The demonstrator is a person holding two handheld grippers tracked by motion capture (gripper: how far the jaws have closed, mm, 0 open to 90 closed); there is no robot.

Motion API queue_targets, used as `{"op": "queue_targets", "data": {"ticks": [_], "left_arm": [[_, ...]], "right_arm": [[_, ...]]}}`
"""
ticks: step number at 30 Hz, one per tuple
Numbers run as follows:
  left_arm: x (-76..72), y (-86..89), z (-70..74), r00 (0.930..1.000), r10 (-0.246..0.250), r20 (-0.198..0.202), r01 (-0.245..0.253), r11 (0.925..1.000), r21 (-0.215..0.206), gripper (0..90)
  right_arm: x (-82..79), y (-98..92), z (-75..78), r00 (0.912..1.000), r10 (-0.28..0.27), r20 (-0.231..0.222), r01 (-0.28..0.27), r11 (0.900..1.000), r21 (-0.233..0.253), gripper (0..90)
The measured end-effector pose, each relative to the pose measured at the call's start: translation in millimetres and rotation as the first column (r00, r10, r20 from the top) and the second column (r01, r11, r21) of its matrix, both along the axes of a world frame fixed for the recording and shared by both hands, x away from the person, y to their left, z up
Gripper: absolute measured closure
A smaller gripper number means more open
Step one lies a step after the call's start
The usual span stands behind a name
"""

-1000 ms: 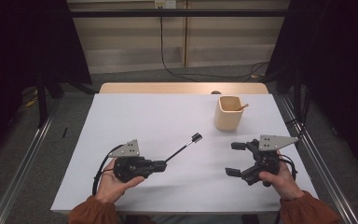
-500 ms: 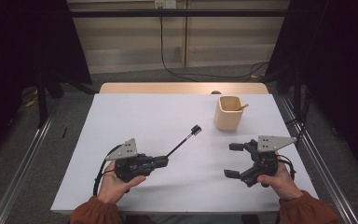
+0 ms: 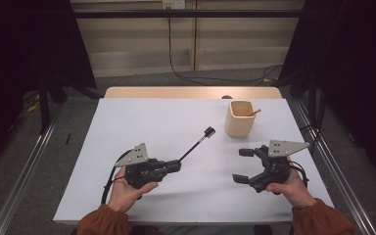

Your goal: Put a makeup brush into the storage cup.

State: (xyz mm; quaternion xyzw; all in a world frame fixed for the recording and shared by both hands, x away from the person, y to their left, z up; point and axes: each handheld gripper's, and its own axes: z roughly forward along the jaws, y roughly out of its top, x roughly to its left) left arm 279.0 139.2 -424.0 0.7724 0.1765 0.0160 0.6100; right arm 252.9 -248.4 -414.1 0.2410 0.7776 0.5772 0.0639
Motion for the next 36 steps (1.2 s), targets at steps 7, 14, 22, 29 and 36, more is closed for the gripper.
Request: {"op": "queue_targets", "data": {"ticks": [7, 14, 22, 29, 36], "left_arm": [[2.6, -10.9, 2.2, 0.9999, -0.012, -0.005, 0.013, 0.9999, 0.004, 85.1], [3.3, -25.4, 1.5, 0.9993, -0.038, 0.007, 0.038, 0.9993, -0.004, 85.1], [0.3, -27.6, 0.7, 0.9985, -0.053, 0.014, 0.053, 0.9986, -0.004, 85.1], [-2.2, -25.6, -1.7, 0.9986, -0.051, 0.015, 0.050, 0.9987, 0.005, 85.1], [-2.6, -23.2, -3.7, 0.9982, -0.059, 0.014, 0.059, 0.9983, 0.005, 85.2]], "right_arm": [[3.5, 6.2, 1.8, 0.9998, -0.017, -0.004, 0.017, 1.000, -0.008, 9.3], [5.5, 6.3, 8.2, 0.9999, -0.009, 0.007, 0.009, 1.000, 0.004, 15.2], [10.3, 14.0, 12.0, 0.9998, -0.007, 0.018, 0.006, 1.000, 0.019, 18.5], [16.1, 27.6, 17.6, 0.9995, 0.024, 0.018, -0.025, 0.999, 0.036, 26.3], [22.2, 43.0, 21.5, 0.9982, 0.057, 0.019, -0.058, 0.997, 0.046, 35.0]]}}
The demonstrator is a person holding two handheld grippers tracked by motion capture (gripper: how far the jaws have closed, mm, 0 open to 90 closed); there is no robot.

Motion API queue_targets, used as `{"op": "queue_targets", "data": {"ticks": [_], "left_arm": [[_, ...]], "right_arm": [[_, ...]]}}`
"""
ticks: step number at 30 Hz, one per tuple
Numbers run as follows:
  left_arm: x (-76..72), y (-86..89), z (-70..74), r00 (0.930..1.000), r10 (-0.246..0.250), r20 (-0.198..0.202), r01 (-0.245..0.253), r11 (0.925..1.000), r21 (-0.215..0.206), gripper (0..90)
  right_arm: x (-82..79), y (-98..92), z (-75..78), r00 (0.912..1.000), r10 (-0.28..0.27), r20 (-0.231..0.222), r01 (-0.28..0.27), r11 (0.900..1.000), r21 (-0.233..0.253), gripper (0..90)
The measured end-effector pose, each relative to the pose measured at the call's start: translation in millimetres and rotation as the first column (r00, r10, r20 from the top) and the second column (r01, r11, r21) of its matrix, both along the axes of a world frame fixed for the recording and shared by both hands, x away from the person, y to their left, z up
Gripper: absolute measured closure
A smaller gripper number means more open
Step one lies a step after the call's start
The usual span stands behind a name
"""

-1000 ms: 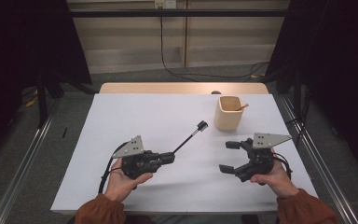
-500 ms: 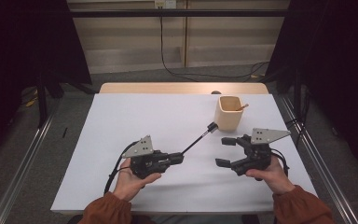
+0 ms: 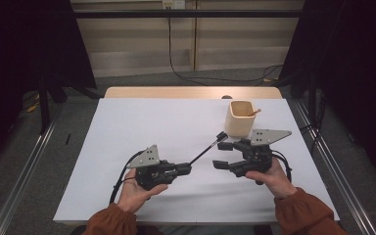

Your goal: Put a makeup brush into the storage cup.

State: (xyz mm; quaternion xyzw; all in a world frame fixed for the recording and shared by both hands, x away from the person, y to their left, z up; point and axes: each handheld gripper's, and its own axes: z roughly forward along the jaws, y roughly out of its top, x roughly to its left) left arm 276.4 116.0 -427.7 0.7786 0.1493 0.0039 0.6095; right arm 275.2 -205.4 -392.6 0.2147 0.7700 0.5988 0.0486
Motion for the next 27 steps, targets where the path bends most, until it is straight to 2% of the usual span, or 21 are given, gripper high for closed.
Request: {"op": "queue_targets", "data": {"ticks": [5, 9, 13, 21, 27], "left_arm": [[-0.4, -0.5, -2.6, 1.0000, -0.002, -0.003, 0.002, 1.0000, 0.007, 85.2], [-0.6, -1.6, -3.1, 0.9999, -0.014, -0.002, 0.014, 0.9998, 0.013, 85.2], [-1.3, -2.5, -3.7, 0.9999, -0.011, 0.005, 0.011, 0.9998, 0.017, 85.2], [-1.6, -4.2, -6.3, 0.9997, -0.023, -0.001, 0.023, 0.9994, 0.025, 85.2], [-2.3, -6.0, -7.8, 0.9997, -0.024, 0.002, 0.024, 0.9992, 0.032, 85.2]], "right_arm": [[1.7, 8.6, 0.9, 0.9999, 0.013, 0.004, -0.013, 1.000, 0.010, 44.1], [2.9, 9.0, 1.8, 0.9999, 0.010, 0.004, -0.010, 1.000, 0.023, 47.0], [3.8, 8.1, 2.4, 0.9998, -0.017, 0.010, 0.017, 0.999, 0.039, 50.5], [4.1, 9.0, 1.8, 0.9999, 0.012, -0.001, -0.012, 0.999, 0.050, 63.3], [5.3, 7.4, 1.0, 0.9999, 0.012, -0.012, -0.011, 0.998, 0.065, 70.0]]}}
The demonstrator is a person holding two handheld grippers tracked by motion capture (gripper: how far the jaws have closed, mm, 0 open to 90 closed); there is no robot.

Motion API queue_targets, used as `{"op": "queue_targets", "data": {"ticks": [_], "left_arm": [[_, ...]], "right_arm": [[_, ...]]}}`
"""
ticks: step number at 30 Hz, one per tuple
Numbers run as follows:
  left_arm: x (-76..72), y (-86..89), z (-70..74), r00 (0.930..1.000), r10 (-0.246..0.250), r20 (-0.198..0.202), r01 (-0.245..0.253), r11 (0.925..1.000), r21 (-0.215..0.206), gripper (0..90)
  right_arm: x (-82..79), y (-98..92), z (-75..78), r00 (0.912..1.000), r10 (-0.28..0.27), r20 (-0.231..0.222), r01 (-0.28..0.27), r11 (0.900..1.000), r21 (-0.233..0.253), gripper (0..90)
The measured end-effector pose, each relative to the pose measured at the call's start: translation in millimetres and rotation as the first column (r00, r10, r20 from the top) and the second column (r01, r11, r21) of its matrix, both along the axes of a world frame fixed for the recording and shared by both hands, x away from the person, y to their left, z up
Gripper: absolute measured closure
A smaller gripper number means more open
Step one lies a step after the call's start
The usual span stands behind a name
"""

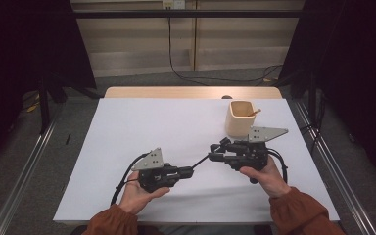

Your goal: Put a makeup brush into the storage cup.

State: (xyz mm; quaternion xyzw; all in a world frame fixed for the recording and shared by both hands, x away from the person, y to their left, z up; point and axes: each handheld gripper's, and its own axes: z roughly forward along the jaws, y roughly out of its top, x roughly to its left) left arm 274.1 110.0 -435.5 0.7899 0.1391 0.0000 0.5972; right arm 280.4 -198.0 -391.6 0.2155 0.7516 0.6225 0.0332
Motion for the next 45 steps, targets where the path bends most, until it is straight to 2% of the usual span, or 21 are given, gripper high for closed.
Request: {"op": "queue_targets", "data": {"ticks": [16, 20, 25, 30, 38, 41, 43, 45], "left_arm": [[-1.1, -6.4, -6.7, 0.9998, -0.015, -0.010, 0.015, 0.9993, 0.035, 85.0], [0.1, -8.7, -9.1, 0.9998, -0.015, -0.009, 0.016, 0.9987, 0.049, 82.0], [1.2, -8.5, -10.2, 0.9999, 0.004, -0.010, -0.004, 0.9991, 0.041, 76.9], [1.2, -9.0, -11.2, 0.9995, 0.019, -0.025, -0.019, 0.9994, 0.027, 69.8], [0.7, -6.5, -7.7, 0.9988, 0.049, -0.003, -0.049, 0.9986, 0.020, 55.5], [0.0, -6.6, -6.9, 0.9987, 0.050, -0.008, -0.050, 0.9982, 0.032, 46.7], [-1.7, -6.9, -6.7, 0.9987, 0.051, 0.005, -0.051, 0.9979, 0.039, 46.3], [-2.4, -7.1, -6.0, 0.9984, 0.057, 0.006, -0.057, 0.9976, 0.038, 41.4]], "right_arm": [[1.9, -0.4, -2.8, 0.9973, 0.050, -0.054, -0.046, 0.997, 0.060, 80.6], [1.7, 1.2, -2.5, 0.9948, 0.075, -0.069, -0.069, 0.995, 0.077, 83.3], [-0.3, 3.7, -0.8, 0.9926, 0.096, -0.074, -0.090, 0.993, 0.081, 85.3], [-0.8, 4.1, 0.4, 0.9947, 0.072, -0.073, -0.067, 0.996, 0.066, 85.4], [-0.2, 2.6, 1.0, 0.9956, 0.050, -0.079, -0.046, 0.998, 0.051, 85.5], [0.1, 1.1, 1.0, 0.9953, 0.049, -0.083, -0.045, 0.998, 0.049, 85.5], [-0.4, 0.3, 1.4, 0.9957, 0.045, -0.081, -0.041, 0.998, 0.047, 85.5], [-0.9, -0.5, 2.2, 0.9960, 0.040, -0.080, -0.037, 0.998, 0.042, 85.5]]}}
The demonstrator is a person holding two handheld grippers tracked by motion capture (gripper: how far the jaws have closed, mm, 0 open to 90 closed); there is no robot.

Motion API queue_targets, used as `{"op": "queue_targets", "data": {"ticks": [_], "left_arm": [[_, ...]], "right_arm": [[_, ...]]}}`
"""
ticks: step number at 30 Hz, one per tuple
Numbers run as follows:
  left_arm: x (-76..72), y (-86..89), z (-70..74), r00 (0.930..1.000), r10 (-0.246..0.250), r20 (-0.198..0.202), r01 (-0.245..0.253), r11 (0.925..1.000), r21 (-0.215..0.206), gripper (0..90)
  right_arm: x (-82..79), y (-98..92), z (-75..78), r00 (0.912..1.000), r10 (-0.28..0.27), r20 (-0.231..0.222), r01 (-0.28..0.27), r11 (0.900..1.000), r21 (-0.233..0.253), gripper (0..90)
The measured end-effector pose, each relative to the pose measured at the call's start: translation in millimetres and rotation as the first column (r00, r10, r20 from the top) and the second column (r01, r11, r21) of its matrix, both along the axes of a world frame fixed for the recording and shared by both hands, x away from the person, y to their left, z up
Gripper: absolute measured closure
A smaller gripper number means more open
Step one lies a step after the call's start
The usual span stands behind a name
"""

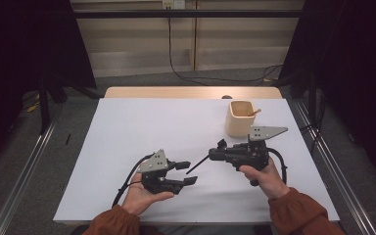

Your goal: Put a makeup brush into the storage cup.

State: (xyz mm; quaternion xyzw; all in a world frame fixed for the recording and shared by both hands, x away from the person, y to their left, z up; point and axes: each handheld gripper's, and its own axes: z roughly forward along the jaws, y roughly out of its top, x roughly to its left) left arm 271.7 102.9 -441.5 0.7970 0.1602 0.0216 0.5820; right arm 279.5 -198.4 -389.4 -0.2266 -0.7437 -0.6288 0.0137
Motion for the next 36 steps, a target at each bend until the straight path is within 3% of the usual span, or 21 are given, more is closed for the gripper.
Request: {"op": "queue_targets", "data": {"ticks": [2, 4, 6, 9, 14, 18, 26, 36], "left_arm": [[-0.4, 0.0, 1.0, 0.9998, 0.019, 0.006, -0.019, 0.9998, -0.002, 32.3], [-0.7, 0.5, 2.1, 0.9994, 0.034, 0.006, -0.033, 0.9994, -0.003, 30.5], [-0.6, 0.5, 2.7, 0.9987, 0.048, -0.015, -0.048, 0.9988, -0.001, 22.4], [-1.2, 0.5, 3.7, 0.9984, 0.056, 0.006, -0.056, 0.9984, 0.003, 20.6], [-0.1, 3.2, 5.9, 0.9960, 0.089, 0.000, -0.089, 0.9960, -0.006, 9.5], [1.2, 7.4, 7.9, 0.9951, 0.097, -0.021, -0.097, 0.9949, -0.028, 8.8], [2.5, 13.8, 11.0, 0.9906, 0.135, -0.017, -0.136, 0.9899, -0.040, 4.6], [0.4, 27.5, 14.4, 0.9887, 0.148, -0.027, -0.149, 0.9872, -0.057, 2.8]], "right_arm": [[-0.4, -1.5, 0.8, 1.0000, -0.002, -0.001, 0.002, 1.000, 0.001, 85.5], [-0.5, -2.8, 1.4, 1.0000, -0.008, 0.001, 0.008, 1.000, -0.001, 85.4], [-0.2, -5.0, 2.4, 0.9999, -0.013, -0.002, 0.013, 1.000, 0.001, 85.5], [0.0, -6.3, 2.9, 0.9998, -0.021, 0.004, 0.021, 1.000, -0.003, 85.5], [1.1, -12.3, 3.8, 0.9992, -0.039, -0.001, 0.039, 0.999, -0.008, 85.5], [1.1, -15.8, 4.7, 0.9990, -0.046, 0.001, 0.046, 0.999, -0.014, 85.5], [1.4, -20.4, 5.7, 0.9980, -0.063, -0.004, 0.063, 0.998, -0.026, 85.4], [1.5, -26.2, 6.0, 0.9963, -0.086, -0.008, 0.086, 0.996, -0.035, 85.4]]}}
